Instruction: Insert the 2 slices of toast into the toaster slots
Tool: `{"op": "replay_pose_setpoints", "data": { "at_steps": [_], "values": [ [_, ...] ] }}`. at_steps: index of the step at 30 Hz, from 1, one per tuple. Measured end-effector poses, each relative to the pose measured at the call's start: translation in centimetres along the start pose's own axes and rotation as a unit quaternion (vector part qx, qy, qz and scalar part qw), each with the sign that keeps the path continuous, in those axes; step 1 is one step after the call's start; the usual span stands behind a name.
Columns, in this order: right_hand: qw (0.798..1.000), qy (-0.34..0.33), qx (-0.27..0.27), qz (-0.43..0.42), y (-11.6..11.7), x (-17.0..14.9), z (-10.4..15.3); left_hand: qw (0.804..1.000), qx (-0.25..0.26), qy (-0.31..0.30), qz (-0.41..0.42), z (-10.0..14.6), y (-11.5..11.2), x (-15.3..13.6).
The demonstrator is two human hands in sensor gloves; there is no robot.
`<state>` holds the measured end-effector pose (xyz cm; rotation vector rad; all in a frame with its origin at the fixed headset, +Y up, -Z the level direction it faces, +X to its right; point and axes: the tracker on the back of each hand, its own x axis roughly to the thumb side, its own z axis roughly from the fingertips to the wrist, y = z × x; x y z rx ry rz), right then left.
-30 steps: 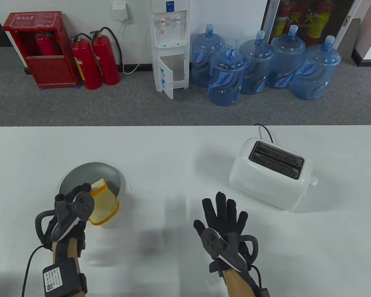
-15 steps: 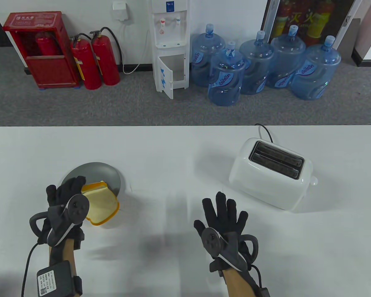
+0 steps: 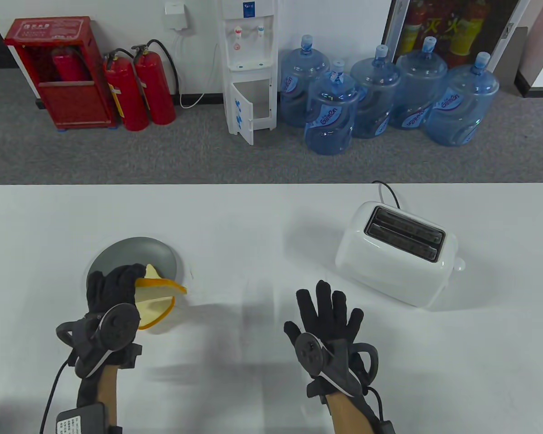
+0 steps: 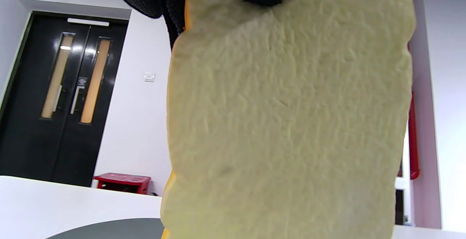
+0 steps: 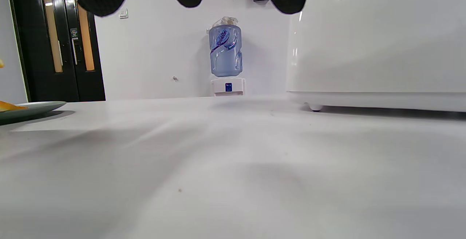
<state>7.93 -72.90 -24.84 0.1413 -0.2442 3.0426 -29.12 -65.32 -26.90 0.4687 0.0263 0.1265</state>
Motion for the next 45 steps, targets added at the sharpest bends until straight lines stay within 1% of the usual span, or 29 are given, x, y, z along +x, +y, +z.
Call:
{"op": "replay_pose_setpoints", "data": {
  "at_steps": [3, 7, 9, 14, 18, 21, 23, 26, 29, 32, 38, 42, 45],
  "values": [
    [1.000, -0.001, 0.001, -0.006, 0.0, 0.0, 0.0, 1.000, 0.009, -0.019, 0.009, 0.5, 0.2, 1.1],
    [1.000, -0.005, 0.001, -0.014, 0.1, -0.1, 0.0, 0.999, 0.013, -0.038, 0.018, 1.1, -0.2, 2.1],
    [1.000, -0.010, 0.000, -0.020, 0.0, 0.0, 0.0, 0.999, 0.006, -0.044, 0.020, 1.3, -0.5, 2.4],
    [0.997, -0.028, -0.010, -0.066, -0.1, 0.1, 0.2, 0.998, 0.009, -0.065, 0.009, 2.1, -0.7, 3.0],
    [0.996, -0.047, -0.022, -0.066, -0.4, 0.5, 0.4, 0.997, 0.013, -0.078, 0.006, 2.7, -0.3, 3.6],
    [0.991, -0.067, -0.024, -0.111, -0.8, 1.0, 0.6, 0.996, 0.016, -0.086, 0.018, 3.0, 0.0, 4.1],
    [0.985, -0.081, -0.048, -0.145, -1.4, 1.4, 0.8, 0.995, 0.013, -0.090, 0.027, 3.1, 0.0, 4.5],
    [0.980, -0.114, -0.072, -0.148, -2.0, 2.0, 1.3, 0.994, 0.014, -0.101, 0.047, 3.2, 0.2, 5.3],
    [0.973, -0.141, -0.081, -0.161, -2.4, 2.7, 1.6, 0.991, 0.008, -0.115, 0.071, 3.5, 0.4, 6.0],
    [0.967, -0.165, -0.096, -0.171, -2.9, 3.5, 2.2, 0.988, 0.008, -0.136, 0.074, 3.8, 0.7, 6.8],
    [0.954, -0.216, -0.127, -0.163, -3.6, 5.0, 3.1, 0.981, -0.009, -0.184, 0.067, 4.7, 0.4, 9.3],
    [0.950, -0.229, -0.159, -0.140, -3.9, 5.4, 3.5, 0.976, -0.019, -0.209, 0.059, 5.2, 0.2, 10.7],
    [0.949, -0.236, -0.163, -0.133, -3.9, 5.6, 3.7, 0.973, -0.026, -0.219, 0.064, 5.5, 0.2, 11.3]
  ]
}}
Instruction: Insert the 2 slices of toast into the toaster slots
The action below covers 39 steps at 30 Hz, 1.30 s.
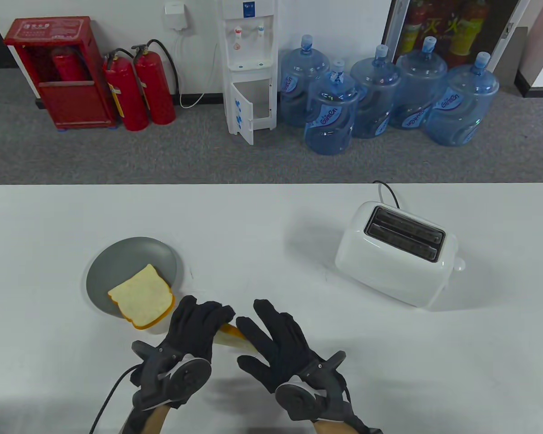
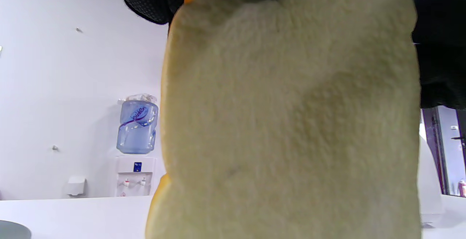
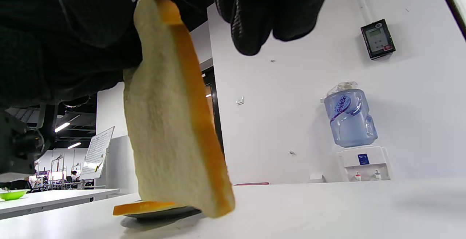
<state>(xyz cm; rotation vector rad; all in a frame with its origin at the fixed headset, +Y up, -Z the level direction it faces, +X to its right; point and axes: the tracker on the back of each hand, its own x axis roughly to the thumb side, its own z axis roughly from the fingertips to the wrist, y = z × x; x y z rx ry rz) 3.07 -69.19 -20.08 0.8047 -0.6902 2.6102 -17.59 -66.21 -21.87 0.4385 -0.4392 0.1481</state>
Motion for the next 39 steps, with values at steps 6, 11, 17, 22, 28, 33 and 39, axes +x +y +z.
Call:
{"op": "replay_pose_setpoints", "data": {
  "at_steps": [6, 11, 17, 22, 28, 33, 39],
  "values": [
    [1.000, -0.005, -0.005, -0.002, 0.0, 0.3, 0.0, 1.000, -0.005, -0.013, 0.004, 0.0, -0.1, 0.5],
    [1.000, -0.008, -0.007, -0.007, 0.0, 0.7, 0.0, 1.000, -0.008, -0.012, 0.023, -0.1, -0.1, 0.3],
    [1.000, -0.017, -0.010, -0.002, 0.1, 1.0, 0.0, 0.999, -0.010, -0.028, 0.037, 0.0, 0.0, 0.3],
    [1.000, -0.013, -0.029, -0.001, 0.0, 0.9, 0.0, 0.998, 0.000, -0.026, 0.063, 0.2, 0.0, 0.2],
    [0.999, -0.011, -0.036, 0.002, -0.3, 0.7, 0.0, 0.997, 0.003, -0.025, 0.071, 0.4, -0.3, 0.3],
    [0.998, -0.022, -0.050, 0.015, -0.5, 0.8, 0.0, 0.997, 0.006, -0.038, 0.069, 0.5, -0.2, 0.4],
    [0.998, -0.019, -0.060, 0.028, -0.6, 0.5, 0.0, 0.997, -0.001, -0.059, 0.056, 0.5, -0.3, 0.5]
  ]
}}
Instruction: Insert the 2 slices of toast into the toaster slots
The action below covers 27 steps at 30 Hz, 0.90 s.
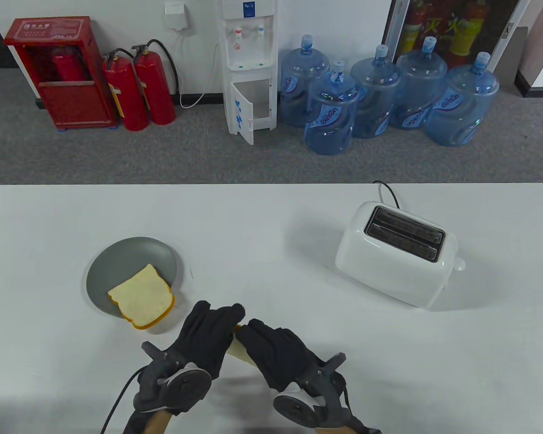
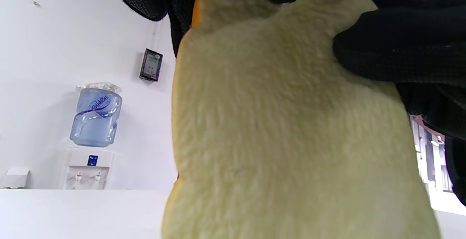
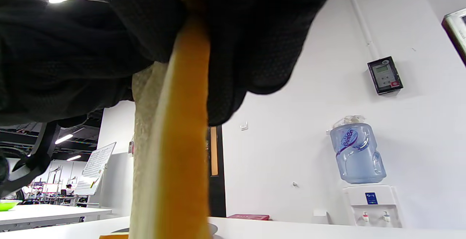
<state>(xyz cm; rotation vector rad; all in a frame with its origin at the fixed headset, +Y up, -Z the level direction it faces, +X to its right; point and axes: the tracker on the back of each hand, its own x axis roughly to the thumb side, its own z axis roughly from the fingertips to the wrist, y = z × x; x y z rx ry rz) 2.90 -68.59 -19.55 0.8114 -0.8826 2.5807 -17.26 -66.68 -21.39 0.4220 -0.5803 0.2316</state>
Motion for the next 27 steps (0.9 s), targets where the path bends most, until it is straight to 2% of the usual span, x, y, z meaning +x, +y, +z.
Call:
{"op": "replay_pose_setpoints", "data": {
  "at_steps": [11, 21, 24, 27],
  "values": [
    [0.999, -0.011, -0.006, 0.033, 0.3, 0.0, 0.0, 1.000, 0.001, 0.010, -0.019, 0.1, 0.2, -0.8],
    [0.999, 0.000, -0.018, 0.043, 0.0, -0.4, 0.0, 0.994, 0.000, 0.061, -0.087, 0.5, 0.1, -2.2],
    [0.999, 0.000, -0.020, 0.045, 0.0, -0.4, 0.0, 0.991, -0.005, 0.089, -0.103, 0.5, 0.2, -2.8],
    [0.999, 0.000, -0.022, 0.047, 0.0, -0.4, 0.0, 0.987, -0.042, 0.119, -0.101, 0.6, -0.1, -3.9]
  ]
}}
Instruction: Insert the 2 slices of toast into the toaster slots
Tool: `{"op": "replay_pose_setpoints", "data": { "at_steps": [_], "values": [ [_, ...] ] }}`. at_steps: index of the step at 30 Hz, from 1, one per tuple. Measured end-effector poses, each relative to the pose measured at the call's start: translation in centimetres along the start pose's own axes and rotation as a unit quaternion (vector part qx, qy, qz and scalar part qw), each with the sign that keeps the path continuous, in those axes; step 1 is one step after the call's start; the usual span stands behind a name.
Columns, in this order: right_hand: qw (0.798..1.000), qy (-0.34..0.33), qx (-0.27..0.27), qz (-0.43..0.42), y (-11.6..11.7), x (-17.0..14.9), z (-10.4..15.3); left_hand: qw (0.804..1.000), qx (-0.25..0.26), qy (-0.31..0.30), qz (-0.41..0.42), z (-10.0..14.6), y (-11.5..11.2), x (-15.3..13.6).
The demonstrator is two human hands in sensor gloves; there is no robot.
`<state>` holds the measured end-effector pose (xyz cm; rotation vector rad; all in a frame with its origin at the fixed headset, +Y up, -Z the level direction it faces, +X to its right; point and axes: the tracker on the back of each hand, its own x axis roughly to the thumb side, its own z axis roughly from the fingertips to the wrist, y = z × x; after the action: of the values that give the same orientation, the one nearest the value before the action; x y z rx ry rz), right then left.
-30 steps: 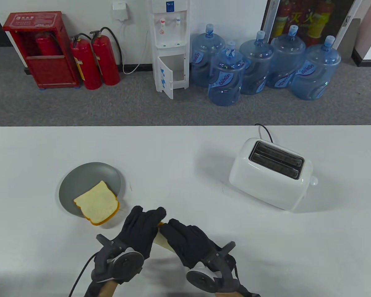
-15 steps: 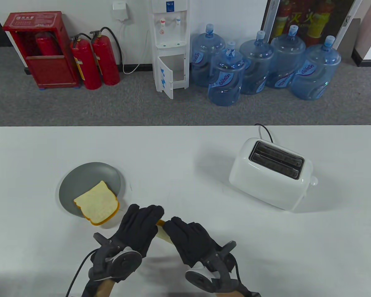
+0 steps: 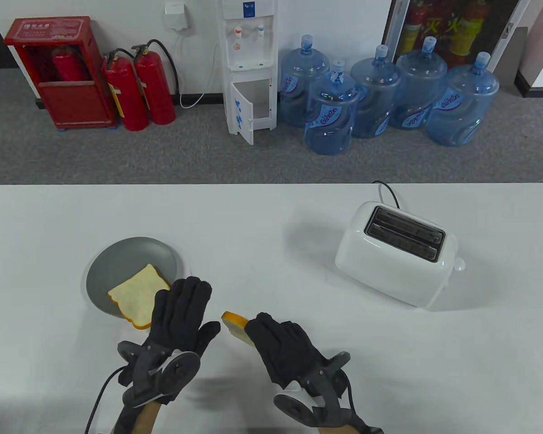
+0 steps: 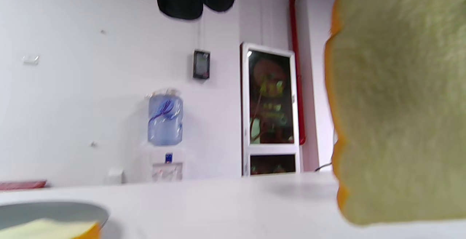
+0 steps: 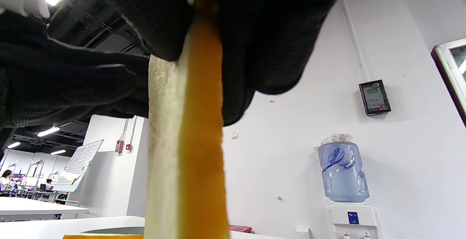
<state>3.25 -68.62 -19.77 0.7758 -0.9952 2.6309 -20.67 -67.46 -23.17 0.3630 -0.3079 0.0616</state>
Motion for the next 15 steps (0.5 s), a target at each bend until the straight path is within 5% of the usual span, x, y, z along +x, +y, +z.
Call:
{"op": "replay_pose_setpoints", "data": {
  "at_steps": [15],
  "values": [
    [1.000, -0.001, -0.004, 0.002, -0.1, 0.1, 0.1, 0.994, -0.063, 0.091, -0.024, 0.1, -2.1, -3.8]
  ]
}}
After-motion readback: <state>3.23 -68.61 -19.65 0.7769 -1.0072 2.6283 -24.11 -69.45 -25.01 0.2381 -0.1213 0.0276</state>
